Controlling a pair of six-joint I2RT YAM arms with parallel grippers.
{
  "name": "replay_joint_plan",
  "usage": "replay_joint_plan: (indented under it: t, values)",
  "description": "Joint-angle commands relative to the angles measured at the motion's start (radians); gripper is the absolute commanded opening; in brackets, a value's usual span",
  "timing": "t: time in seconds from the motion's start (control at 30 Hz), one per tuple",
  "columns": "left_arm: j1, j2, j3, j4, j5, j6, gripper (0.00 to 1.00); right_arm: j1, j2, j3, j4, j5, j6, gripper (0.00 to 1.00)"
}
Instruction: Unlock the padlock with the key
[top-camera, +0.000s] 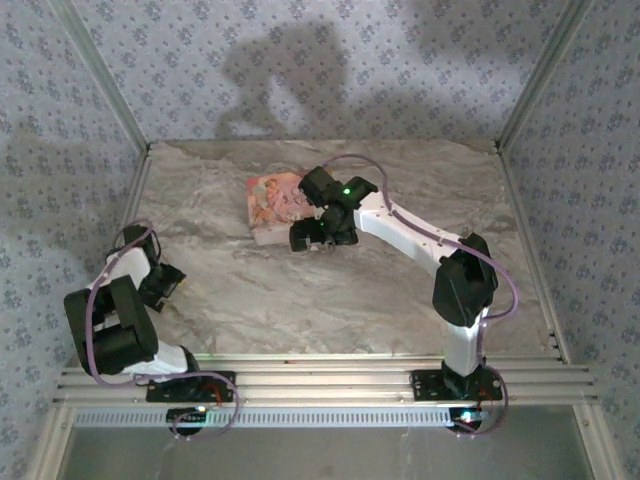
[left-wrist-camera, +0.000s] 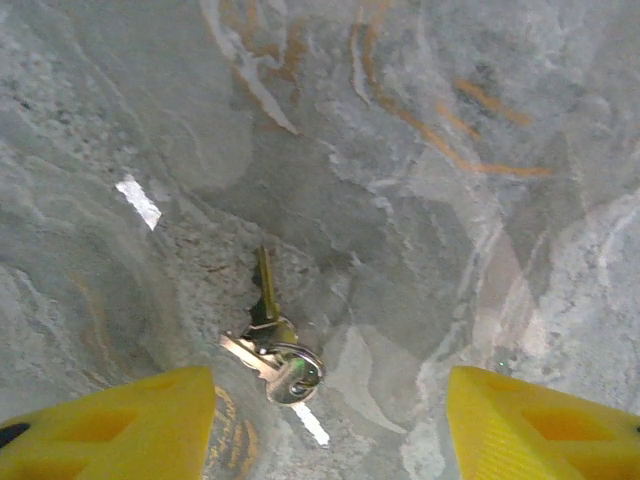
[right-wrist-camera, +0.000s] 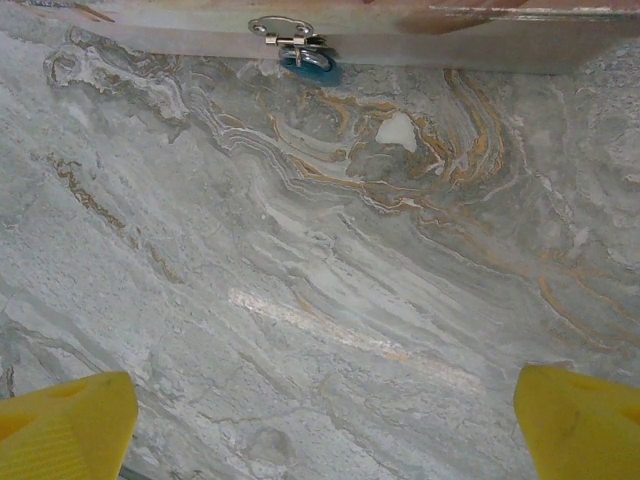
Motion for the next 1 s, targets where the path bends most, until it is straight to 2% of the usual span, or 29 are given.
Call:
replay_joint_plan:
  t: [0.0, 0.27, 0.3, 0.37, 0.43, 0.5, 0.67, 0.83, 0.97]
  values:
    - [0.002, 0.007, -0.012, 0.015, -0.049, 0.004, 0.63, 0.006, -0.018, -0.015, -0.024, 0.014, 0.001, 0.99]
    - [0.002, 0.043, -0.046, 0.064, -0.022, 0.015, 0.51, 0.005, -0.061, -0.075, -0.001, 0.011, 0.0, 0.99]
    - [0.002, 0.04, -0.046, 0.066, -0.017, 0.02, 0.43, 0.005, -0.067, -0.081, 0.0, 0.013, 0.0, 0.99]
    - [0.001, 0.026, -0.048, 0.068, -0.012, 0.026, 0.33, 0.004, -0.08, -0.095, 0.006, 0.018, 0.0, 0.99]
    - [0.001, 0.002, -0.054, 0.076, -0.004, 0.036, 0.11, 0.002, -0.095, -0.112, 0.017, 0.019, 0.002, 0.99]
    - [-0.003, -0.021, -0.055, 0.076, 0.0, 0.05, 0.0, 0.0, -0.111, -0.13, 0.032, 0.016, 0.007, 0.99]
    - [-0.082, -0.085, -0.051, 0.082, 0.006, 0.089, 0.0, -0.012, -0.17, -0.227, 0.11, -0.006, 0.041, 0.99]
    - [-0.294, -0.193, -0.059, 0.165, 0.008, 0.151, 0.0, -0.042, -0.259, -0.356, 0.19, -0.008, 0.086, 0.99]
    - [-0.452, -0.24, -0.029, 0.24, 0.083, 0.181, 0.0, -0.072, -0.364, -0.466, 0.248, 0.012, 0.119, 0.99]
